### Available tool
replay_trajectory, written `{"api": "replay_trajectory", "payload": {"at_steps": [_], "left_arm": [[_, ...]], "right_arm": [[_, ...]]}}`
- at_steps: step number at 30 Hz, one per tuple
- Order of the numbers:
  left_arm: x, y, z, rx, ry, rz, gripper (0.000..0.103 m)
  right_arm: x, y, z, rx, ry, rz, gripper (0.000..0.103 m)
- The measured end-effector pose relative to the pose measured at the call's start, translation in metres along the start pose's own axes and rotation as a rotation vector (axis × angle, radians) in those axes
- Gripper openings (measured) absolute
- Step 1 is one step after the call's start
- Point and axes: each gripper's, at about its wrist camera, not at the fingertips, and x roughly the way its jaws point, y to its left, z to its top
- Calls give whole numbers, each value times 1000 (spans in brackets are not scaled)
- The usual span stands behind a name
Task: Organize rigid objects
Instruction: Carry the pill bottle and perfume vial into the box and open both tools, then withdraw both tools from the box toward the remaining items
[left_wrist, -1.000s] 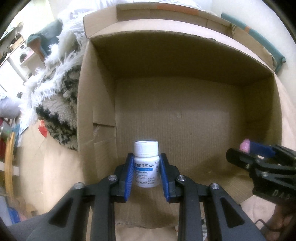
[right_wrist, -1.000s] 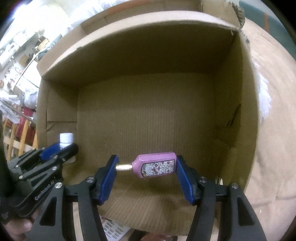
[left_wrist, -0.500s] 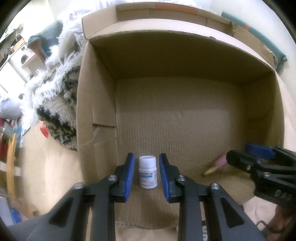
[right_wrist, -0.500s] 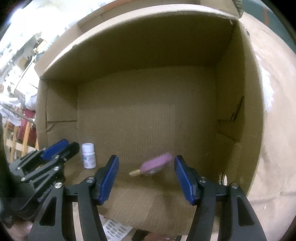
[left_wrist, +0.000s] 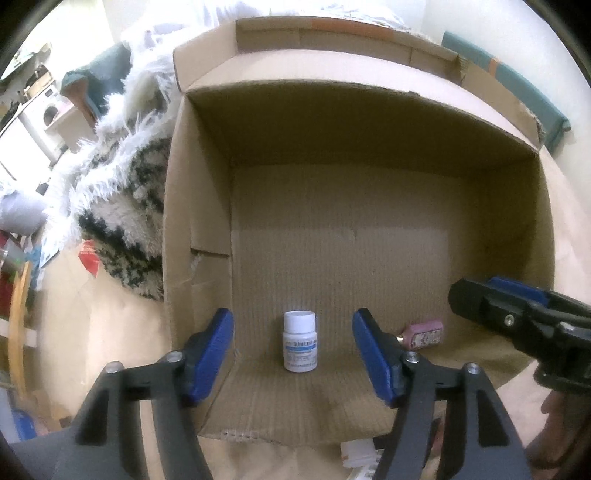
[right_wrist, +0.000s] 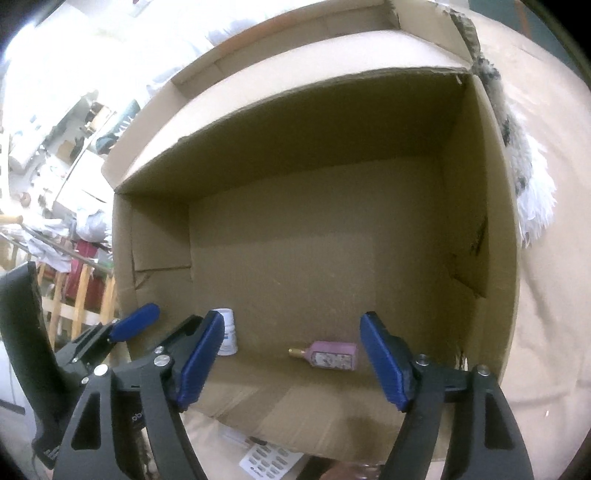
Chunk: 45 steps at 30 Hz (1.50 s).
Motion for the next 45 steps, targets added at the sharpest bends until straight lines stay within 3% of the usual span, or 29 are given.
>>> {"api": "replay_trajectory", "payload": {"at_steps": [11, 19, 33, 45], "left_arm": [[-26, 7, -2, 4, -42, -1, 65], [-57, 22, -18, -14, -93, 1, 65], [-72, 52, -72, -136, -25, -36, 66], [-47, 77, -89, -243, 67, -7, 66]], "right_arm": [[-17, 3, -3, -20, -39, -24, 81], [-46, -1, -23, -1, -81, -47, 80], [-75, -13, -89, 61, -70, -62, 80], [-61, -26, -110, 101, -3, -154, 80]]}}
